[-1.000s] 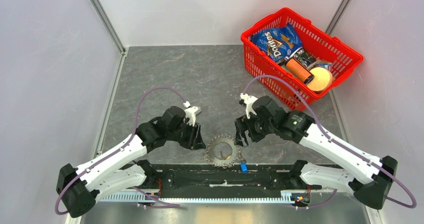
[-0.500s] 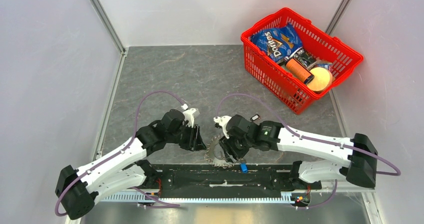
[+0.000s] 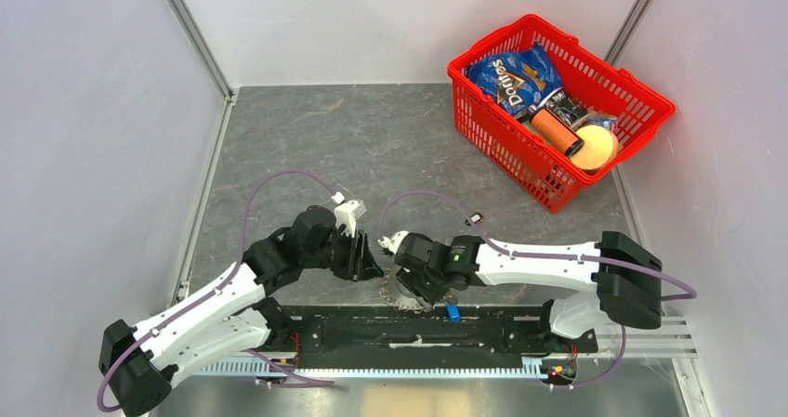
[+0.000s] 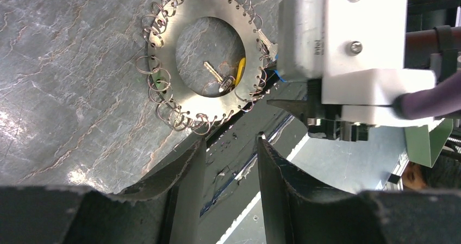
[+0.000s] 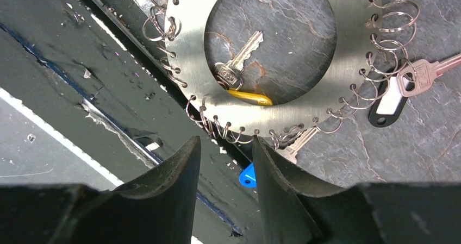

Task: Put the keys on the keyring

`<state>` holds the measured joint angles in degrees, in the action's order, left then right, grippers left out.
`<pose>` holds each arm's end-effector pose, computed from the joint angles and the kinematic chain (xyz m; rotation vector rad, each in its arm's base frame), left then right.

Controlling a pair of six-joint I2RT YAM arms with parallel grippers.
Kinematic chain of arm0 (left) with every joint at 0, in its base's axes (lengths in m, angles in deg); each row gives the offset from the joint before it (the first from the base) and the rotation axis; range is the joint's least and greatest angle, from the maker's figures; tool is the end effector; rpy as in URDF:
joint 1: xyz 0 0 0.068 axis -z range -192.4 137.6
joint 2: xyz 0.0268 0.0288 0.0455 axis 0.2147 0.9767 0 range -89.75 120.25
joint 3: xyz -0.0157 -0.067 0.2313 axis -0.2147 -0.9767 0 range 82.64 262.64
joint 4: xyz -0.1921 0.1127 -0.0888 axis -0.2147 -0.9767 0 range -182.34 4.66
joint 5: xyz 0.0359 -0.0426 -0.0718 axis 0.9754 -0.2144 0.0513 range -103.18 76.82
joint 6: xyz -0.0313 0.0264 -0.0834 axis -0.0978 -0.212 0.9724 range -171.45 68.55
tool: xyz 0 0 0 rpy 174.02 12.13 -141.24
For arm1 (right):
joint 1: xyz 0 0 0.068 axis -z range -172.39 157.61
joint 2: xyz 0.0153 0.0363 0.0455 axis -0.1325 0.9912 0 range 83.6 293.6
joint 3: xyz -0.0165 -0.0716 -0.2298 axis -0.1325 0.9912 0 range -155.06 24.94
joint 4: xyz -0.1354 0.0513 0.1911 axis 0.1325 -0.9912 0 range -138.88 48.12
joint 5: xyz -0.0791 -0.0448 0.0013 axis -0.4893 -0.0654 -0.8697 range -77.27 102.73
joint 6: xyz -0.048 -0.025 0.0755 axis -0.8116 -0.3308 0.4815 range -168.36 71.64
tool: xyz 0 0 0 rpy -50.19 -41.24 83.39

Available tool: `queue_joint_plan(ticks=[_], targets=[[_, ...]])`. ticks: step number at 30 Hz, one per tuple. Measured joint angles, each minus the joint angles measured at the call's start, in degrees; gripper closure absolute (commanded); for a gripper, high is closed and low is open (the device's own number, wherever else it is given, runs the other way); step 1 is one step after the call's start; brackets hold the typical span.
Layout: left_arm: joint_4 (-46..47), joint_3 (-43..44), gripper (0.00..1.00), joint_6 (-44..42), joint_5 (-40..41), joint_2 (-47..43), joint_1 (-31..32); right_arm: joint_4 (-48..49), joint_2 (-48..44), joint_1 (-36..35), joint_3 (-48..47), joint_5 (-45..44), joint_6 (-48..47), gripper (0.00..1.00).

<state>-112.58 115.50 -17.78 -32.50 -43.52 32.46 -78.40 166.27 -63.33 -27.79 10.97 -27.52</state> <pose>0.1263 -0.1647 0.1881 0.4337 2.4435 -1.0459 0.0923 0.2596 0.1398 -1.1809 2.5475 0.3902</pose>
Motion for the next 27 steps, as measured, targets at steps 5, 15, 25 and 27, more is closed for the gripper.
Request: queue_joint_plan(ticks=[5, 15, 25, 27], targets=[[0.3, -0.2, 0.53, 0.0, -0.1, -0.3, 0.0, 0.1, 2.0, -0.8, -1.0, -0.8, 0.0, 0.54], [0.6, -0.5, 0.53, 0.0, -0.2, -0.7, 0.0, 1.3, 4.8, -2.3, -2.5, -0.9, 0.1, 0.58], [0.0, -0.7, 0.53, 0.0, 0.3, -1.8, 0.0, 2.6, 6.0, -2.4, -2.5, -0.7, 0.1, 0.63], [0.0, -0.7, 0.53, 0.0, 0.3, -1.8, 0.0, 2.7, 6.6, -2.4, -2.5, -0.6, 0.1, 0.64]])
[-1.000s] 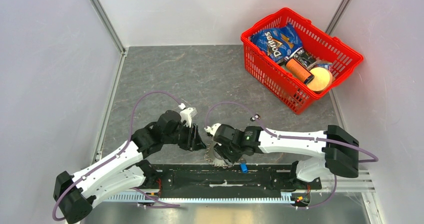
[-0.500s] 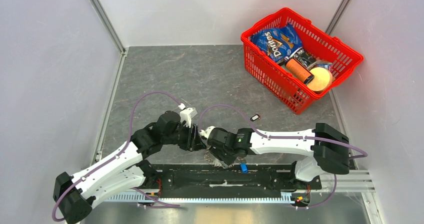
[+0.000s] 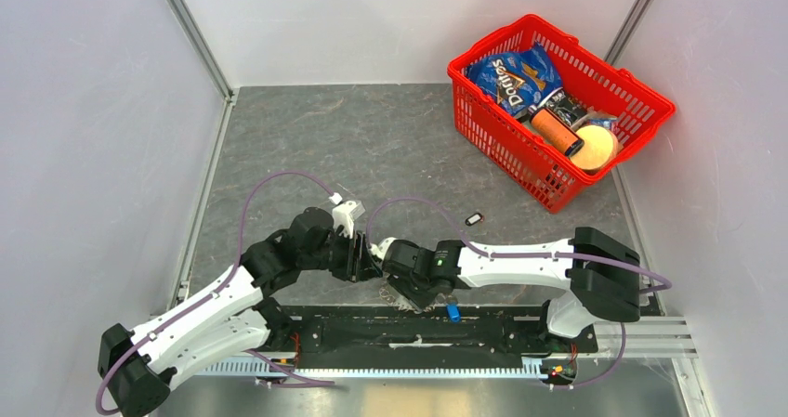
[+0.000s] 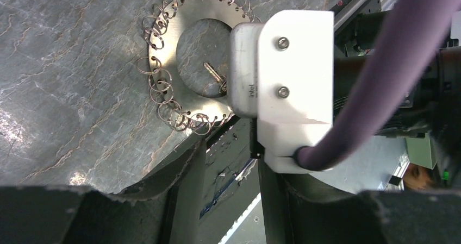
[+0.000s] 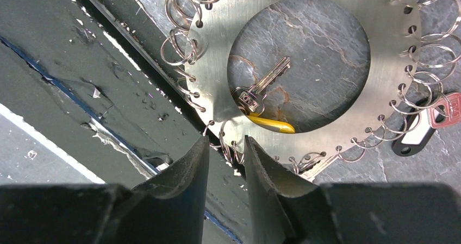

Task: Put the keys on the keyring

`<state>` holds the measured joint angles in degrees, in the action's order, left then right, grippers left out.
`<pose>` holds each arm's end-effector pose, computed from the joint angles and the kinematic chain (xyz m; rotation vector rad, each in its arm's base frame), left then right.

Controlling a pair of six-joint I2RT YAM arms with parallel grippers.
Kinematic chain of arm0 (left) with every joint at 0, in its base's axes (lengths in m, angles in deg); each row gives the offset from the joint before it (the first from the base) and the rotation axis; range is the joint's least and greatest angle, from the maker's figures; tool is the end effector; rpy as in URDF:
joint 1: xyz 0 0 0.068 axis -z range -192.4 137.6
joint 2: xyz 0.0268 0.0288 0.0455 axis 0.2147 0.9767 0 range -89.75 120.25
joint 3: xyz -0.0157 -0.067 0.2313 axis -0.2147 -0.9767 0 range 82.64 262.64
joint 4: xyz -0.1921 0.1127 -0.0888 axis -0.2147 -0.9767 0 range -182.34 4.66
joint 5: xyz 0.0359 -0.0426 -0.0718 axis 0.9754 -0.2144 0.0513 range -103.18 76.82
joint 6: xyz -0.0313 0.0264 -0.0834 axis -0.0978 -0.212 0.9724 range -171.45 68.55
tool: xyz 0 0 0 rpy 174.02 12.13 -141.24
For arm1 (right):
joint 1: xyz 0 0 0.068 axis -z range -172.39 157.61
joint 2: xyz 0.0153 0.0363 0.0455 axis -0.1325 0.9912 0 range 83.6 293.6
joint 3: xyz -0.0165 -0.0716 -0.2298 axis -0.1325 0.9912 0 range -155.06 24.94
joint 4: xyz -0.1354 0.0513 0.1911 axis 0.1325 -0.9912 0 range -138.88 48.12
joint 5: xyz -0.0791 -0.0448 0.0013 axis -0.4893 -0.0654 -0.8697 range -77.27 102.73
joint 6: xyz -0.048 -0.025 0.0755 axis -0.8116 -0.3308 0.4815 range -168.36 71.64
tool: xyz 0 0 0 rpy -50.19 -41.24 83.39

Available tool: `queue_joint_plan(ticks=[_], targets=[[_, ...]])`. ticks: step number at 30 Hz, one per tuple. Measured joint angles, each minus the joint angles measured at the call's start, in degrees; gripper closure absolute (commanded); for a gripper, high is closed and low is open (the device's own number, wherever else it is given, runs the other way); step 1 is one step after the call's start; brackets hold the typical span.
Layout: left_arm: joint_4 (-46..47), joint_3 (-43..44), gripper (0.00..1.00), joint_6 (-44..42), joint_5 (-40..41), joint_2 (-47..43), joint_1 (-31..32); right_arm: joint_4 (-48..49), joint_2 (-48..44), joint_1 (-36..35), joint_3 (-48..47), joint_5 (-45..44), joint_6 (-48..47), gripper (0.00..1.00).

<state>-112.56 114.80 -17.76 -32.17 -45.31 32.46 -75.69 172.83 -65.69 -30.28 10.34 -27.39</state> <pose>0.1243 -0.1620 0.1896 0.4310 2.4223 -1.0496 0.0877 0.2803 0.1246 -1.2356 2.5407 0.3659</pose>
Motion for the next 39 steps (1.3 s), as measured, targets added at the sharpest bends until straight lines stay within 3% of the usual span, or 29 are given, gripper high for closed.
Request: queue_joint_plan(ticks=[23, 39], targets=[[0.3, 0.0, 0.53, 0.0, 0.0, 0.1, 0.0, -0.1, 0.8, -0.3, 0.4, 0.6, 0.3, 0.71], [-0.1, 0.0, 0.53, 0.0, 0.0, 0.6, 0.0, -0.3, 1.6, -0.5, 0.4, 1.0, 0.5, 0.85]])
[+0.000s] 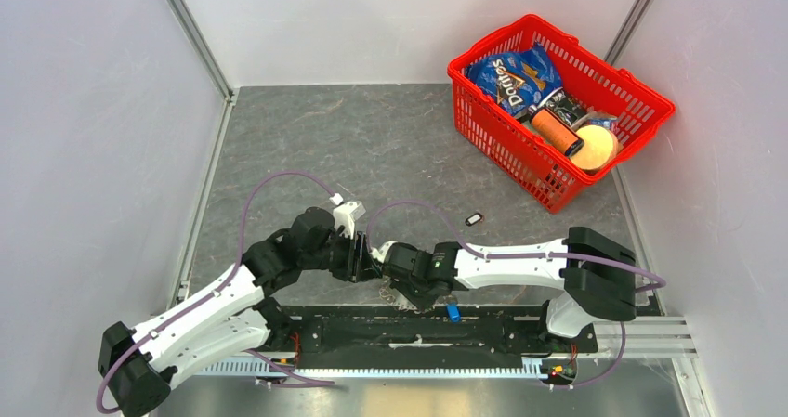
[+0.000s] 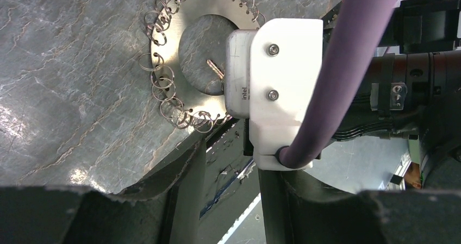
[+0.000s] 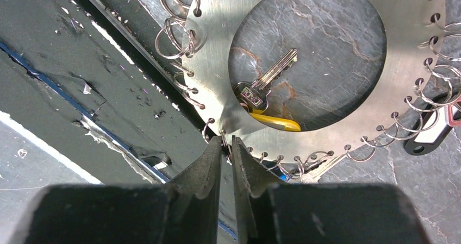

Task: Put the keys on the keyring

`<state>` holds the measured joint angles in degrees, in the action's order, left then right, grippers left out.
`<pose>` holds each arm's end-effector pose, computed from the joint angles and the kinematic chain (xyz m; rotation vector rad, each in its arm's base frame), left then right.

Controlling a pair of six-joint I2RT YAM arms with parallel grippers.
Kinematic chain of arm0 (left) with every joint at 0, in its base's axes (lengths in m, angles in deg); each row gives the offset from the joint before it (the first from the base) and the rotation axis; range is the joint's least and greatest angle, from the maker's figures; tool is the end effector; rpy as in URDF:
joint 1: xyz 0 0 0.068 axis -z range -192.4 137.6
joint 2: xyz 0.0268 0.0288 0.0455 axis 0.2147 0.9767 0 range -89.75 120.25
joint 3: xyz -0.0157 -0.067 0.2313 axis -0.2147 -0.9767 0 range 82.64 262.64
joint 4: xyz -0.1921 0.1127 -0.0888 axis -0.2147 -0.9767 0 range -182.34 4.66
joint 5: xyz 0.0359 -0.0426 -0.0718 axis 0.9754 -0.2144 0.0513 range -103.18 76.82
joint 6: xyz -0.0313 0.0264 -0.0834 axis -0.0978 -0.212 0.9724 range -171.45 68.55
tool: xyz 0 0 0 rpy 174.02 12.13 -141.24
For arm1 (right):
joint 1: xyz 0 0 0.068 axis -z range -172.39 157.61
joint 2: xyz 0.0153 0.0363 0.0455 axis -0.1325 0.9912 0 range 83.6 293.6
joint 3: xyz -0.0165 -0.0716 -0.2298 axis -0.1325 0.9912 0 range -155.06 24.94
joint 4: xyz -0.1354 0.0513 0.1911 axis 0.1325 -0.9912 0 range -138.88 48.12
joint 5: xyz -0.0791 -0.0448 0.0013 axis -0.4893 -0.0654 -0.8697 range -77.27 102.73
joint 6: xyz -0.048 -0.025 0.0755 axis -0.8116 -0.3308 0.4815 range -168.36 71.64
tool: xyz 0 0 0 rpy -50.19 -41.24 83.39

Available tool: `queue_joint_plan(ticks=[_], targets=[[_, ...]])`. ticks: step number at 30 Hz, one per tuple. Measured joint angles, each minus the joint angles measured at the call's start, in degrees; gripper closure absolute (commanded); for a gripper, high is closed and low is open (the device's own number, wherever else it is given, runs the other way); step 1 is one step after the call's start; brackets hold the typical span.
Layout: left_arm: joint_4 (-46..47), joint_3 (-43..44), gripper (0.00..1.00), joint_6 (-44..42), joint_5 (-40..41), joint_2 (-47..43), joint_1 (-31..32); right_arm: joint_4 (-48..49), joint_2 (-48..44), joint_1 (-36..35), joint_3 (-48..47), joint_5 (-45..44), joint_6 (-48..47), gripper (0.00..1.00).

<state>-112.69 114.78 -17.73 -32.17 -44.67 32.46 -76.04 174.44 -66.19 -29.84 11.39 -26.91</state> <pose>0.1247 -0.1624 0.1871 0.4295 2.4372 -1.0429 0.0831 0.2792 0.1145 -1.2616 2.5795 0.3473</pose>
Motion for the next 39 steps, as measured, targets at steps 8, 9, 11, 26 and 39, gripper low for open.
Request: queue_joint_plan(ticks=[8, 9, 11, 26, 39], targets=[[-0.2, 0.0, 0.53, 0.0, -0.1, 0.1, 0.0, -0.2, 0.0, -0.2, 0.0, -0.1, 0.2, 1.0], [-0.1, 0.0, 0.53, 0.0, -0.1, 0.1, 0.0, -0.3, -0.2, -0.2, 0.0, -0.1, 0.2, 1.0], [0.1, 0.0, 0.53, 0.0, -0.2, 0.1, 0.0, -0.9, -1.2, -0.3, 0.0, -0.2, 0.2, 1.0], [7.1, 1.3, 0.53, 1.2, -3.3, -1.4, 0.6, -5.6, -16.3, -0.5, -0.6, -2.3, 2.3, 1.0], [3.0, 0.2, 0.53, 1.2, -1.9, -5.4, 0.4, -7.1, -20.3, -0.7, -7.9, -9.6, 2.2, 1.0]])
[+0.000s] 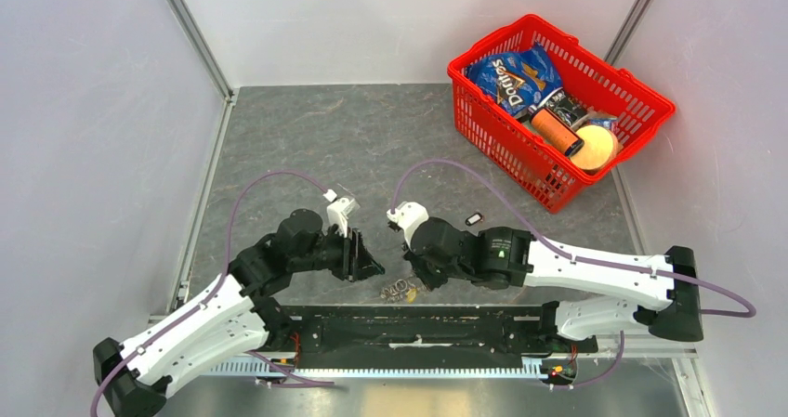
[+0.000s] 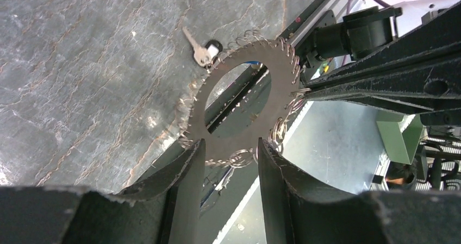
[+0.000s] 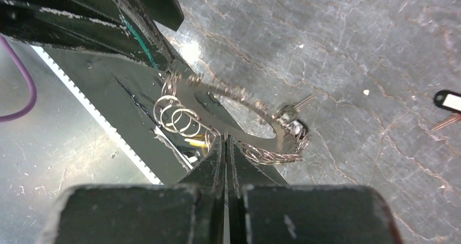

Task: Put the keys on the keyring

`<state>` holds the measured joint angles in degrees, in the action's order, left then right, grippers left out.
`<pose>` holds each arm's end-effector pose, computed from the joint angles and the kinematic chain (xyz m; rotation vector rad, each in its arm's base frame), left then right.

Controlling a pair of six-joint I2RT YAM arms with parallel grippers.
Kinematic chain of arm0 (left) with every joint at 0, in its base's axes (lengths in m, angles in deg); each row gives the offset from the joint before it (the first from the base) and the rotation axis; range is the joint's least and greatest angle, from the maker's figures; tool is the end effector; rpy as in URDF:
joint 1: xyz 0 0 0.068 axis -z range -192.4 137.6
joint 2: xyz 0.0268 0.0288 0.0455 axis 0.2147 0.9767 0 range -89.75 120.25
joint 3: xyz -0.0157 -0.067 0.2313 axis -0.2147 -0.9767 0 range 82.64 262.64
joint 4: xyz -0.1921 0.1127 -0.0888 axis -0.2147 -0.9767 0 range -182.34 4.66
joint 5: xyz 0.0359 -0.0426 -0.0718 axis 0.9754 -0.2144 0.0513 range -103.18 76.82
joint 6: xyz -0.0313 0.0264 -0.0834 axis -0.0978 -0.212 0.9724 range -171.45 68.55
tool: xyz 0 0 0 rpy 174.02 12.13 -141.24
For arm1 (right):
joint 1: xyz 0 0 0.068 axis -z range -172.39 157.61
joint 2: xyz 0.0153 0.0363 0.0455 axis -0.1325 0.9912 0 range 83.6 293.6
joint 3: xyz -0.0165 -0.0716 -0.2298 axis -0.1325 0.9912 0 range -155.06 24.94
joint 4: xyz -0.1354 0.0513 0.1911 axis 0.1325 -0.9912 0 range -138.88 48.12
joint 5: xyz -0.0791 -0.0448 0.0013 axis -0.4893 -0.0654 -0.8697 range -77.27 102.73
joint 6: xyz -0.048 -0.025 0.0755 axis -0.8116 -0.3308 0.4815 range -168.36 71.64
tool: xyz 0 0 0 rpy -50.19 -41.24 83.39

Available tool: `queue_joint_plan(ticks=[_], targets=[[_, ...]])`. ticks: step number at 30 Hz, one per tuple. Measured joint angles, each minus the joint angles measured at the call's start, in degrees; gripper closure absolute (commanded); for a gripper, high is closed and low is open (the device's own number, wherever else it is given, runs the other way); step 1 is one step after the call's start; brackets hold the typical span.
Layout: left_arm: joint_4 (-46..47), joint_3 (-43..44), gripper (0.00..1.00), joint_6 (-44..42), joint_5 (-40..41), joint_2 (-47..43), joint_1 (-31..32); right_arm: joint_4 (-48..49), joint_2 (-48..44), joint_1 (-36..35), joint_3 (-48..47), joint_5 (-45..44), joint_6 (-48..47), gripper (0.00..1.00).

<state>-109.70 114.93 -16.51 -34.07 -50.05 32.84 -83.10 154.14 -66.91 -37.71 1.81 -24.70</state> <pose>0.1189 -0.1623 0.2121 0.4457 2.2918 -1.1603 0.0881 0.2588 0.2426 -0.9861 2.2794 0.5440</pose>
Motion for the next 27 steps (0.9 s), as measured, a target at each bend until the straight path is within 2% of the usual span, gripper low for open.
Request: queue_joint_plan(ticks=[7, 21, 27], targets=[[1.3, 1.8, 0.52, -0.1, -0.7, -2.9, 0.0, -1.9, 0.0, 0.0, -5.3, -1.7, -1.7, 1.0], [12.7, 2.1, 0.51, 0.3, -5.1, -2.3, 0.0, -4.2, -0.9, -1.1, -12.4, -1.6, -5.0, 1.0], [15.5, 2.1, 0.51, 1.7, -6.4, -4.8, 0.0, -5.4, -2.9, -1.1, -16.7, -1.6, -5.3, 1.0]])
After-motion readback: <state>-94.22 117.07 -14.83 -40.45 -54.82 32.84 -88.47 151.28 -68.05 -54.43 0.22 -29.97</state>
